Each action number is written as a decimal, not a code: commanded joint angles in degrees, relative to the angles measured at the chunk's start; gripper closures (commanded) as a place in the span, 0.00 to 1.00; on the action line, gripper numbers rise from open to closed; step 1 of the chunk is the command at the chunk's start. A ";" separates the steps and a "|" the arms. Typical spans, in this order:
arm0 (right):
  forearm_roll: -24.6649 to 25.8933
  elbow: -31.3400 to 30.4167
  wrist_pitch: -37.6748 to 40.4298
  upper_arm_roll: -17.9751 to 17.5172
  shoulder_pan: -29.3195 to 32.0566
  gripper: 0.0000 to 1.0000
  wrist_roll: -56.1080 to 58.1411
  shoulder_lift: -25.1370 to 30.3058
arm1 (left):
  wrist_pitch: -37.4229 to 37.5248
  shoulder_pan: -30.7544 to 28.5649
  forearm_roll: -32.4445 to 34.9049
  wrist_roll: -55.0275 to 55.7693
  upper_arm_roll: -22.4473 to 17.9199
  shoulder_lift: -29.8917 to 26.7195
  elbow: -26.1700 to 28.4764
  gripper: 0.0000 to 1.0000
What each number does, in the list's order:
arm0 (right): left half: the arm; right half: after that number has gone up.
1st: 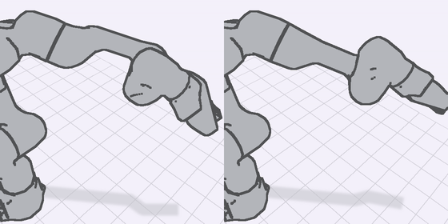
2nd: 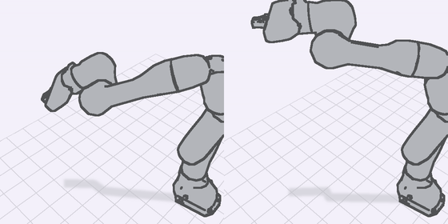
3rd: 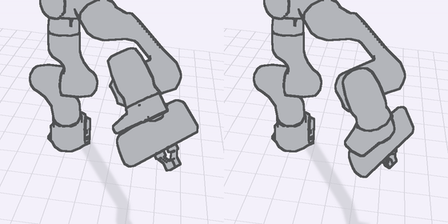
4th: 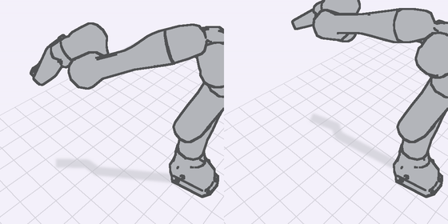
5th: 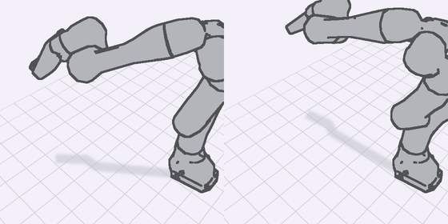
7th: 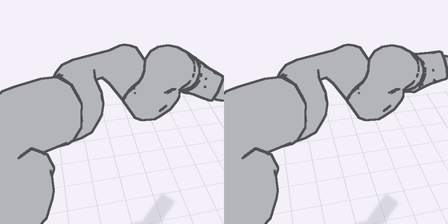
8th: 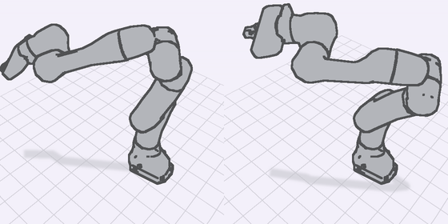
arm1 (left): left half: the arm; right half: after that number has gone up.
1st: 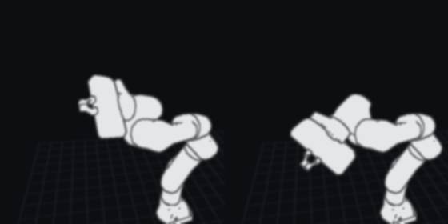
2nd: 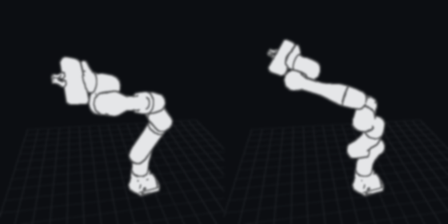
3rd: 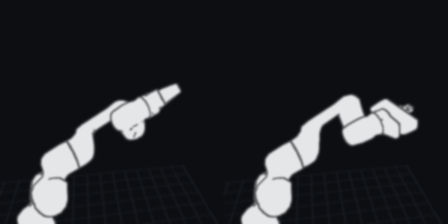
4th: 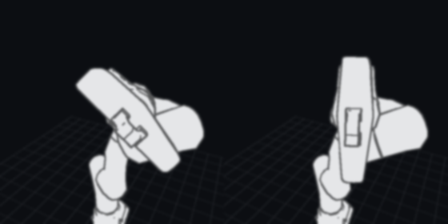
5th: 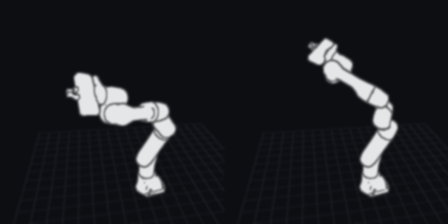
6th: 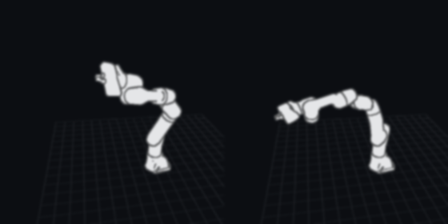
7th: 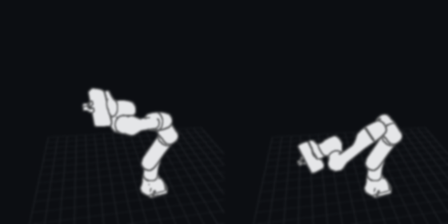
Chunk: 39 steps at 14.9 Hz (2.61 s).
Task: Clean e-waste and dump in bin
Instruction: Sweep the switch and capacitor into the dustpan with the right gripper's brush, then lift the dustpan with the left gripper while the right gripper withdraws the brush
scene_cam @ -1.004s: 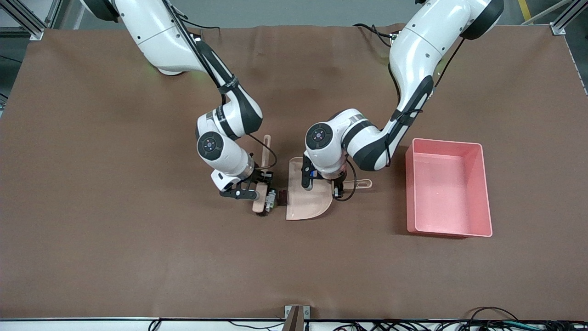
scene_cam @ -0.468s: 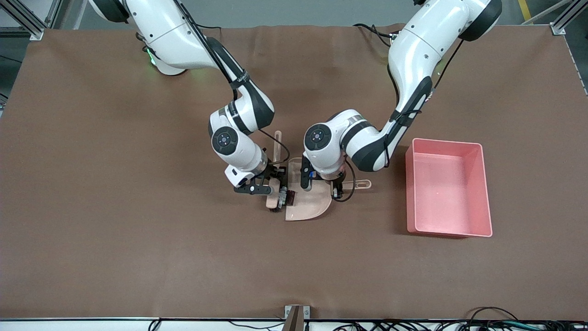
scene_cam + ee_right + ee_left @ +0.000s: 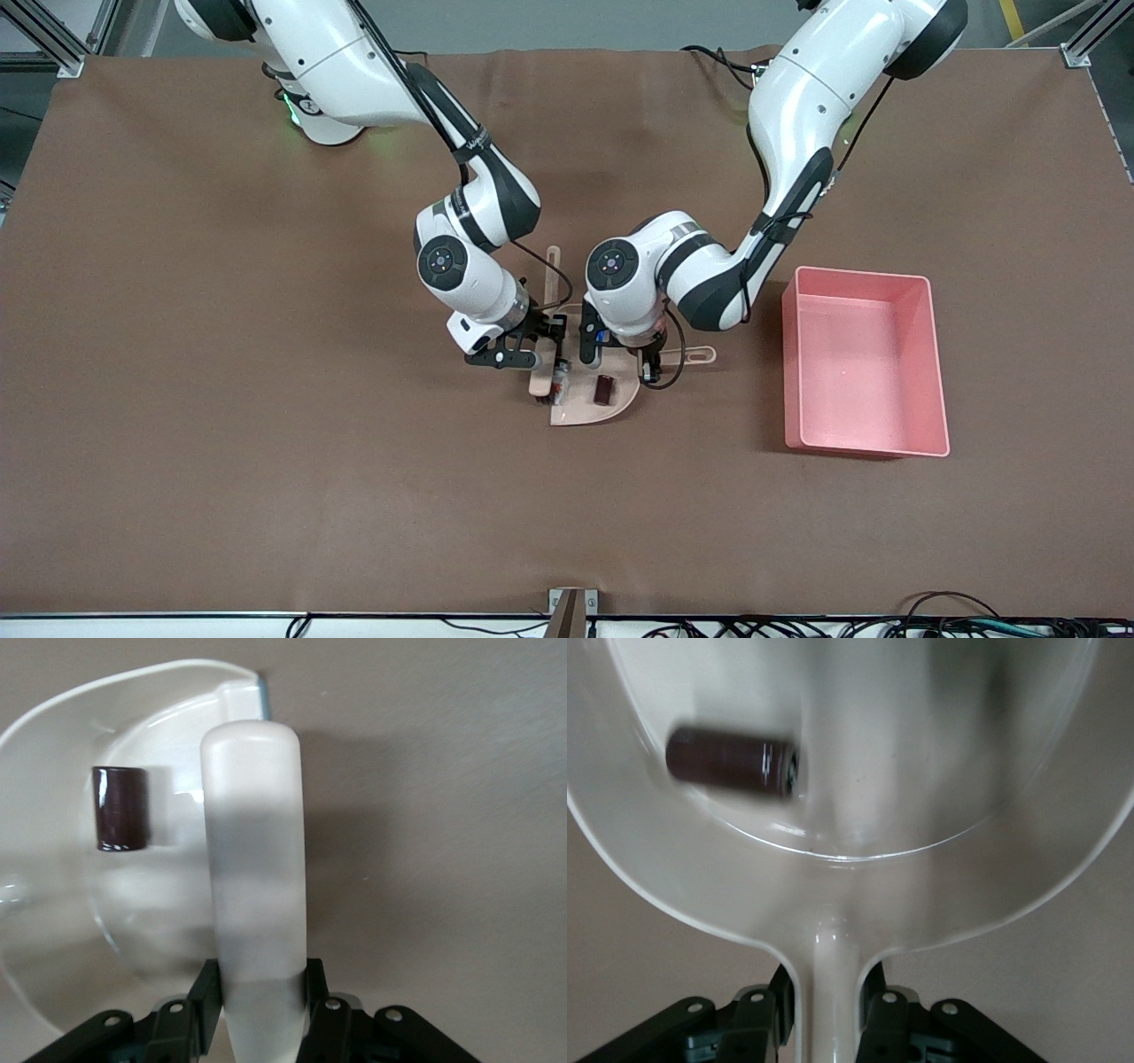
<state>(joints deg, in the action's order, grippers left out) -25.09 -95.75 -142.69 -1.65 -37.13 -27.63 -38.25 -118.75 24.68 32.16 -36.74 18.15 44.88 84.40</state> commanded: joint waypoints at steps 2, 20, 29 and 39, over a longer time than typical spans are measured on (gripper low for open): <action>-3.21 0.83 -1.80 -1.60 -0.13 1.00 0.73 -1.65 | 0.28 0.98 0.45 0.97 -0.22 2.05 -2.40 0.81; 6.43 0.21 21.56 0.50 18.32 0.99 15.94 9.67 | -5.07 -0.95 -1.56 1.67 -0.22 2.05 -2.22 0.83; 23.77 -14.63 22.64 4.73 30.34 0.99 20.94 20.85 | -13.79 -0.87 -2.98 1.67 0.31 0.21 -2.75 0.87; 23.69 -25.19 3.12 4.55 38.36 0.97 27.63 16.90 | -12.82 -13.77 -7.72 1.50 2.06 -11.04 -2.84 0.92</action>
<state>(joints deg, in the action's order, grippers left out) -2.25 -119.83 -138.40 3.92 -0.26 0.34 -21.08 -132.22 14.44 25.82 -34.83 19.13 37.02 79.68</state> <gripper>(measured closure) 0.577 0.674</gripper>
